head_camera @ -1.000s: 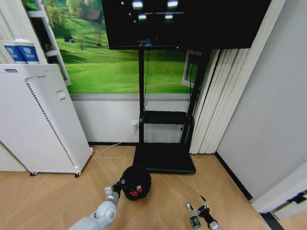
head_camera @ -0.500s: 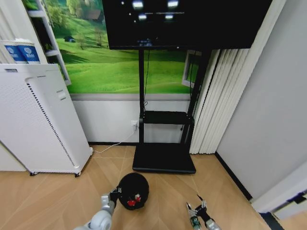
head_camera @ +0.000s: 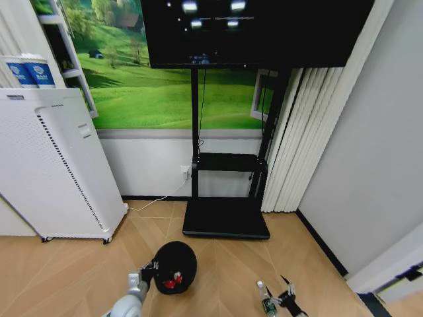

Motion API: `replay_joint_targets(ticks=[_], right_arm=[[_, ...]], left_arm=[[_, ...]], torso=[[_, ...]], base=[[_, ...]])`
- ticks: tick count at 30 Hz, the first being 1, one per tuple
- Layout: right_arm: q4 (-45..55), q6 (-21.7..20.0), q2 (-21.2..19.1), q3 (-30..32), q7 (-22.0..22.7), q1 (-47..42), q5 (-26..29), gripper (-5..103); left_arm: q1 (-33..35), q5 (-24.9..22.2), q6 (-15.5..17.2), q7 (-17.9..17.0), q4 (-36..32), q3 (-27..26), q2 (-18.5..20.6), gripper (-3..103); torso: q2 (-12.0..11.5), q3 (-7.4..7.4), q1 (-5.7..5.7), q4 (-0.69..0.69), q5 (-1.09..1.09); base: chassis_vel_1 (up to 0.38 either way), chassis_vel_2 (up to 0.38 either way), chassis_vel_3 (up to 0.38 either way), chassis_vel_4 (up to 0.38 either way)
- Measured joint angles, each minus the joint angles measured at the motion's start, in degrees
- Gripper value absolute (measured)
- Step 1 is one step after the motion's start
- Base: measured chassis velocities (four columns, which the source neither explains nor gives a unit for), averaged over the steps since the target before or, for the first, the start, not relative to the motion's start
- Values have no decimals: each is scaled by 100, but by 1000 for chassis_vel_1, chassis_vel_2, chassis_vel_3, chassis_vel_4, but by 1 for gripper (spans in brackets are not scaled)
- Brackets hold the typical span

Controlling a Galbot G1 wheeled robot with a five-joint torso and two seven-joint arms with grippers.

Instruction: Pick up the trash bin and place the garbage on the floor into it.

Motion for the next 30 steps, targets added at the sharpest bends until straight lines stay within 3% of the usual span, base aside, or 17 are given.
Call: replay_joint_targets(ticks=[13,30], right_arm=[[95,5,121,-698,43,-23,-144,100],[-785,-1,439,-1149,-200,508,356,100]], left_arm=[[112,124,-42,90,110,-106,-167,6],[-83,52,-85,147,284,1,-261,6]], torso=[[0,0,0,2,0],[-1,1,1,1,2]], base=[[0,0,0,0],[0,0,0,0]])
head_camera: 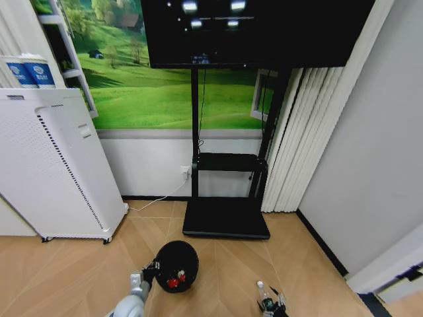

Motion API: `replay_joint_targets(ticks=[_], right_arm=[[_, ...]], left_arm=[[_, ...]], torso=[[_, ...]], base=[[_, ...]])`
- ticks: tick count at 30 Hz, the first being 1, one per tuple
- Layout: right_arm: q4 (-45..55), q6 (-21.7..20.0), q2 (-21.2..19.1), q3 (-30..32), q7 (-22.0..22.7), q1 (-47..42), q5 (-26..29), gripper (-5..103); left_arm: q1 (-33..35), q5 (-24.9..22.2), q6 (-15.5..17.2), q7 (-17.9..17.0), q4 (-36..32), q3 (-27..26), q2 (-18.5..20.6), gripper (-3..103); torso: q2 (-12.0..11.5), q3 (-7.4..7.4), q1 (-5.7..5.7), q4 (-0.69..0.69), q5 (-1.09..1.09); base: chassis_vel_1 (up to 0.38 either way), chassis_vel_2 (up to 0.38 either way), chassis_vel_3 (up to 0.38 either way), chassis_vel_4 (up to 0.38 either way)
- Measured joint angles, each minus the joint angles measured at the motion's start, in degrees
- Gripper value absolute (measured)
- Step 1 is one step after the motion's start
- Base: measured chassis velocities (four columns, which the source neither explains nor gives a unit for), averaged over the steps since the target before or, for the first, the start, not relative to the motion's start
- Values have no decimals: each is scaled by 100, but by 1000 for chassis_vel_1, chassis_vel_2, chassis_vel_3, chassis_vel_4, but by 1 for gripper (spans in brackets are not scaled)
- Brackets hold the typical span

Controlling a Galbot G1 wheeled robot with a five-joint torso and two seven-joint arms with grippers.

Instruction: Pick up the trash bin and place the garbage on the floor into it.

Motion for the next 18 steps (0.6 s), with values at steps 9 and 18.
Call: replay_joint_targets(ticks=[9,18], right_arm=[[-493,-2,240,126,-187,122,51,100],[-978,-8,412,155,-339,287,120,98]], left_arm=[[-53,-16,-9,4,19,89,-89,6],[-104,-29,-9,-38,-6,168,-140,6]], torso=[[0,0,0,1,-1],[0,0,0,1,1]], base=[[0,0,0,0],[0,0,0,0]])
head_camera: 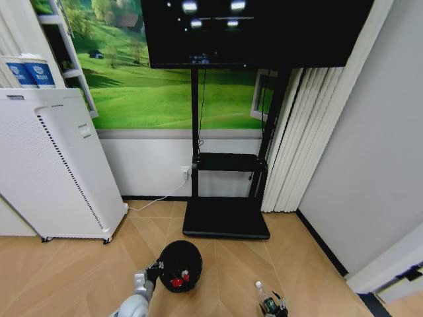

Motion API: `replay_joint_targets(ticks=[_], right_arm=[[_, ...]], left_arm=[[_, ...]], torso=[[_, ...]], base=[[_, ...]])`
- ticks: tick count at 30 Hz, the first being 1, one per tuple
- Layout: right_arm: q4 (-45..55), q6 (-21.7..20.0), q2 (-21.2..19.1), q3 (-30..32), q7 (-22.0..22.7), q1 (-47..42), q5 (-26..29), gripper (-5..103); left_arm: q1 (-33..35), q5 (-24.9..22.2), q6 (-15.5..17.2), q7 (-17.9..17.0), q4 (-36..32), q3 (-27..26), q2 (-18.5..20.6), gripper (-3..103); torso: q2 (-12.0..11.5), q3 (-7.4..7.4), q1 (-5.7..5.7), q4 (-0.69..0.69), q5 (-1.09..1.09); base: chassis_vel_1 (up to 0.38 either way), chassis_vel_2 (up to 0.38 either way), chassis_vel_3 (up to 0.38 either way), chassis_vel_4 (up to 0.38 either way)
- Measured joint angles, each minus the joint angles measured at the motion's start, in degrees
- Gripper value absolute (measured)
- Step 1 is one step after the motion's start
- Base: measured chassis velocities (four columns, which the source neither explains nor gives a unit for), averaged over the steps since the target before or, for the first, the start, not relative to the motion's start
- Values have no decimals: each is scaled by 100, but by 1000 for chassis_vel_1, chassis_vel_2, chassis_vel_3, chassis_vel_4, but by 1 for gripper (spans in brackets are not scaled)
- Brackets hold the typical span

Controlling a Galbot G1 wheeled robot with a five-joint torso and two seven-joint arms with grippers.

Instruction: Pick up the trash bin and place the garbage on the floor into it.

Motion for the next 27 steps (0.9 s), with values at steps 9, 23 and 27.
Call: replay_joint_targets(ticks=[9,23,27], right_arm=[[-115,-3,25,-1,-55,-2,-12,71],[415,1,-340,181,-48,-96,48,26],[960,15,-637,212,96,-63,-97,24]], left_arm=[[24,-6,-2,1,-43,-18,13,6],[42,4,-2,-35,-94,-18,73,6],[-125,-73,-2,-50,-34,123,136,6]], torso=[[0,0,0,0,-1],[0,0,0,0,-2],[0,0,0,1,-1]], base=[[0,0,0,0],[0,0,0,0],[0,0,0,0]])
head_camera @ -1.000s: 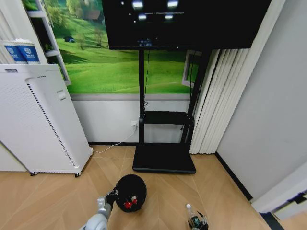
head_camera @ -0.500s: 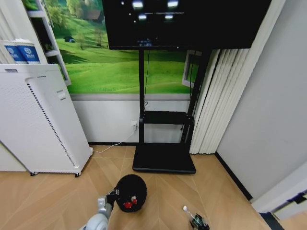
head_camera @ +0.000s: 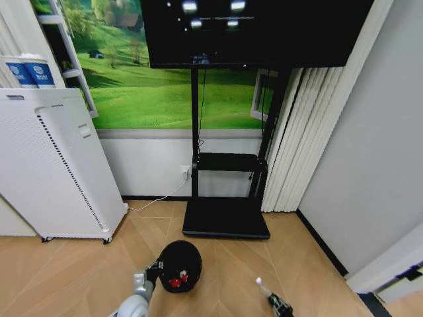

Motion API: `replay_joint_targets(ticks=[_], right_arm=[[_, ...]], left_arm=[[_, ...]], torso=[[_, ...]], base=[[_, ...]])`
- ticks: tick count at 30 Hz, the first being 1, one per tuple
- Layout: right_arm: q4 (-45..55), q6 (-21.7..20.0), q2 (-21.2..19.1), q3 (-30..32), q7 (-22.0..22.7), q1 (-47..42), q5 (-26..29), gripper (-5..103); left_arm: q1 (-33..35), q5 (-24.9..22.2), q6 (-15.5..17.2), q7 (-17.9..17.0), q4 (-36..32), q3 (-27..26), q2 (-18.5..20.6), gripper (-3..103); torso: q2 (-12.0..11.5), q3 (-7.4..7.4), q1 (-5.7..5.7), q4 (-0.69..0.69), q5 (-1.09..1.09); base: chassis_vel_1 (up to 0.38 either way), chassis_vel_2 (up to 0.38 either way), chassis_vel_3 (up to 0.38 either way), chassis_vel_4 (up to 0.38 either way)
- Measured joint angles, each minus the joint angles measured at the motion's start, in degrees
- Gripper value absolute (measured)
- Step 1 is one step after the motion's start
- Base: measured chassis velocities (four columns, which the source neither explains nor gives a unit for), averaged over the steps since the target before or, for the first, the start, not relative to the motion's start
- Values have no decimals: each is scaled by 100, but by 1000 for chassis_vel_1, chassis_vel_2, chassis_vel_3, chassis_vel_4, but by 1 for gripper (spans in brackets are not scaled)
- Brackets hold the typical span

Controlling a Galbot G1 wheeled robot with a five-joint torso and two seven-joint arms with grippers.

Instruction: Pick up the trash bin and place the garbage on the floor into it.

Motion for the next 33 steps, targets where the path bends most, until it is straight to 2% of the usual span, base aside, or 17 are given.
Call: replay_joint_targets(ticks=[8,9,10,11,13,19,22,23,24,26,28,33], right_arm=[[1100,14,-522,153,172,-142,-238,24],[1428,16,-640,204,229,-199,-275,24],[2198,16,-880,360,385,-343,-349,24],[2198,16,-880,360,385,-343,-349,24],[2970,16,-1125,504,523,-533,-349,24],[3816,16,-1387,559,545,-775,-312,24],[4270,12,-1471,389,570,-798,-274,24],[4459,9,-1461,168,629,-694,-272,24],[4459,9,-1461,168,629,-694,-272,24],[4569,4,-1316,-431,716,-314,-204,24],[4599,1,-1277,-604,723,-214,-176,24],[4743,-1,-1185,-1074,722,49,51,24]], left_arm=[[-294,-183,38,-58,52,291,52,6],[-357,-213,57,-84,51,348,51,6],[-492,-288,99,-174,38,439,45,6],[-492,-288,99,-174,38,439,45,6],[-618,-378,139,-243,-30,510,90,6],[-668,-398,157,-302,-58,525,106,6],[-759,-413,171,-326,-46,566,68,6],[-822,-433,186,-355,-46,606,48,6],[-822,-433,186,-355,-46,606,48,6],[-888,-457,199,-403,-33,646,38,6],[-936,-475,205,-426,-16,669,29,6],[-1112,-528,222,-494,46,789,-78,6]], torso=[[0,0,0,-2,0],[0,0,0,-2,-1],[0,0,0,-1,-1],[0,0,0,-1,-1],[0,0,0,0,0],[0,0,0,-2,-1],[0,0,-1,0,-2],[0,0,-1,-5,-2],[0,0,-1,-5,-2],[0,1,-1,2,1],[0,1,0,3,3],[0,0,0,-1,-1]], base=[[0,0,0,0],[0,0,0,0],[0,0,0,0],[0,0,0,0],[0,0,0,0],[0,0,0,0],[0,0,0,0],[0,0,0,0],[0,0,0,0],[0,0,0,0],[0,0,0,0],[0,0,0,0]])
